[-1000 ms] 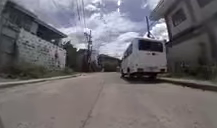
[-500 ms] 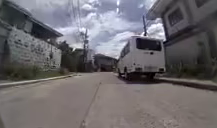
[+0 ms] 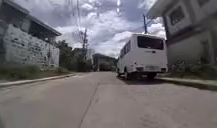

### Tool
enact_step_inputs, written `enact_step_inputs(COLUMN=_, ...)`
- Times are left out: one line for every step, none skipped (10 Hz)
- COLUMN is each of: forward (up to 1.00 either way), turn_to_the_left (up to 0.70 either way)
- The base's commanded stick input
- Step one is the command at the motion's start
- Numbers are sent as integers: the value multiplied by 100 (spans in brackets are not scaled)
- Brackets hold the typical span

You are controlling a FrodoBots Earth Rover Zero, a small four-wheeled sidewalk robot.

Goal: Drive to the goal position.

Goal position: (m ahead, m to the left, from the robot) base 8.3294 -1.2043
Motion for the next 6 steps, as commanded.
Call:
enact_step_inputs(forward=50, turn_to_the_left=0)
enact_step_inputs(forward=50, turn_to_the_left=0)
enact_step_inputs(forward=50, turn_to_the_left=0)
enact_step_inputs(forward=50, turn_to_the_left=0)
enact_step_inputs(forward=50, turn_to_the_left=0)
enact_step_inputs(forward=50, turn_to_the_left=0)
